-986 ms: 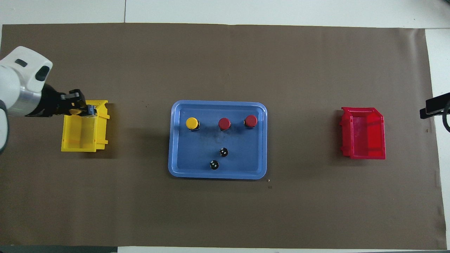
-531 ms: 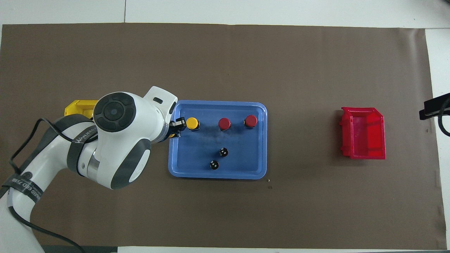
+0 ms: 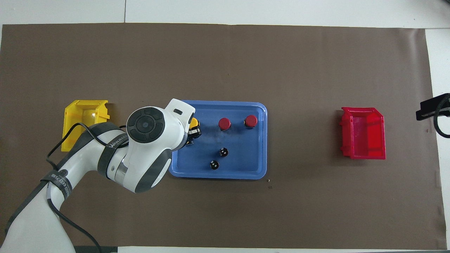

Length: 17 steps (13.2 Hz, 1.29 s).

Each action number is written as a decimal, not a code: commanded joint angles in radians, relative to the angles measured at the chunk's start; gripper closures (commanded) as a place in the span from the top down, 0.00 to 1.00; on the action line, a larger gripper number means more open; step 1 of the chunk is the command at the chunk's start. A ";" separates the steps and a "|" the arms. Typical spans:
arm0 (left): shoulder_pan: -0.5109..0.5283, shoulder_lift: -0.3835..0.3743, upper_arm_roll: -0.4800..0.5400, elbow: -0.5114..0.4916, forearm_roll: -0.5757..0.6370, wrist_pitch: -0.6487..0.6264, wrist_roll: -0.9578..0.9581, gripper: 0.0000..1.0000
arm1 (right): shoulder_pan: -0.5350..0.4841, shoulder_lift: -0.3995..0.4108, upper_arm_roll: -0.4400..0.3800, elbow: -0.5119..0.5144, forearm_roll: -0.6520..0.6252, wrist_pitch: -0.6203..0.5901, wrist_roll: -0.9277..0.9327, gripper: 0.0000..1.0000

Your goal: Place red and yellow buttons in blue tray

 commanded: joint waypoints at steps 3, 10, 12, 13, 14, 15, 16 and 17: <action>-0.003 -0.023 0.016 0.004 -0.004 -0.023 0.007 0.82 | -0.001 -0.014 0.004 -0.012 -0.012 0.027 -0.022 1.00; 0.213 -0.161 0.024 0.138 -0.006 -0.318 0.349 1.00 | -0.004 -0.017 0.002 -0.017 -0.007 0.024 -0.021 1.00; 0.330 -0.175 0.024 0.229 -0.008 -0.451 0.523 1.00 | -0.001 -0.018 0.004 -0.020 -0.007 0.026 -0.015 1.00; 0.382 -0.165 0.024 0.303 -0.005 -0.537 0.656 1.00 | -0.003 -0.018 0.004 -0.020 -0.006 0.027 -0.013 1.00; 0.417 -0.162 0.027 0.346 -0.004 -0.579 0.836 1.00 | -0.001 -0.018 0.004 -0.021 -0.004 0.029 -0.012 1.00; 0.440 -0.166 0.035 0.353 -0.003 -0.587 0.943 1.00 | -0.001 -0.018 0.004 -0.023 -0.003 0.024 -0.016 1.00; 0.459 -0.175 0.035 0.353 0.000 -0.585 0.976 1.00 | -0.001 -0.018 0.004 -0.023 -0.001 0.024 -0.016 1.00; 0.471 -0.178 0.038 0.357 0.003 -0.584 0.979 1.00 | 0.000 -0.018 0.004 -0.023 0.000 0.024 -0.016 1.00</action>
